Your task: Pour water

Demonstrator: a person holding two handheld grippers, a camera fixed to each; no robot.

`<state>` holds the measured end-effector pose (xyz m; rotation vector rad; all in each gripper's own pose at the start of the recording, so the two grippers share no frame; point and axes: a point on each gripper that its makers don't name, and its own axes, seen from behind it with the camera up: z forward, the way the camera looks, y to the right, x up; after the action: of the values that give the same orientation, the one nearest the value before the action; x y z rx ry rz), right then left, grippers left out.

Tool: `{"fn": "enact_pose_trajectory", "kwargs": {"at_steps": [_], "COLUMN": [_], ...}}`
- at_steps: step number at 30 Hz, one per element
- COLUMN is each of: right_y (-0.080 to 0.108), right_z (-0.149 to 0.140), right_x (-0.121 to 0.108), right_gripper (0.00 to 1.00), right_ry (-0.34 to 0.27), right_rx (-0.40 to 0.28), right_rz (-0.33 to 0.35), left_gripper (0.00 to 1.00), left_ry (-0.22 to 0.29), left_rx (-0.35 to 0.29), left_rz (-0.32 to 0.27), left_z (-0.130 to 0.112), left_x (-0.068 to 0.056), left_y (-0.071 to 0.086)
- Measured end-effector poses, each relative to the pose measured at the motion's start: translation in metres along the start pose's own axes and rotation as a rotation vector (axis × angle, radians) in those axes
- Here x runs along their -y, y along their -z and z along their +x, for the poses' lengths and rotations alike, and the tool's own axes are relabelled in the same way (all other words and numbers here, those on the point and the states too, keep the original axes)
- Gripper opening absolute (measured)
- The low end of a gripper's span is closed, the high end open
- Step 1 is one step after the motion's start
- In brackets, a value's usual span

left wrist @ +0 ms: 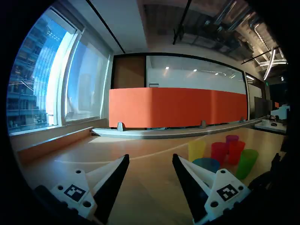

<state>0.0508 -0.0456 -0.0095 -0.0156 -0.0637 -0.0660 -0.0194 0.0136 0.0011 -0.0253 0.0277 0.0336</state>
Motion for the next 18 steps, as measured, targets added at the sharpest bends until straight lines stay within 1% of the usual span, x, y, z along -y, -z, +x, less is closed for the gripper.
{"fn": "enact_pose_trajectory", "kwargs": {"at_steps": [11, 18], "right_y": [0.0018, 0.0051], "right_z": [0.0000, 0.0017], "right_x": [-0.0060, -0.0101], "right_gripper": [1.00, 1.00], "right_ry": [-0.003, 0.001], "right_rx": [-0.018, -0.054], "right_rz": [0.004, 0.017], "left_gripper": [0.85, 0.85], "left_ry": [-0.002, -0.002], "left_rx": [0.001, 0.001], "left_rz": [-0.001, -0.001], "left_z": [-0.0019, -0.0014], "left_x": [-0.0004, -0.0001], "left_y": [-0.0005, -0.0005]}}
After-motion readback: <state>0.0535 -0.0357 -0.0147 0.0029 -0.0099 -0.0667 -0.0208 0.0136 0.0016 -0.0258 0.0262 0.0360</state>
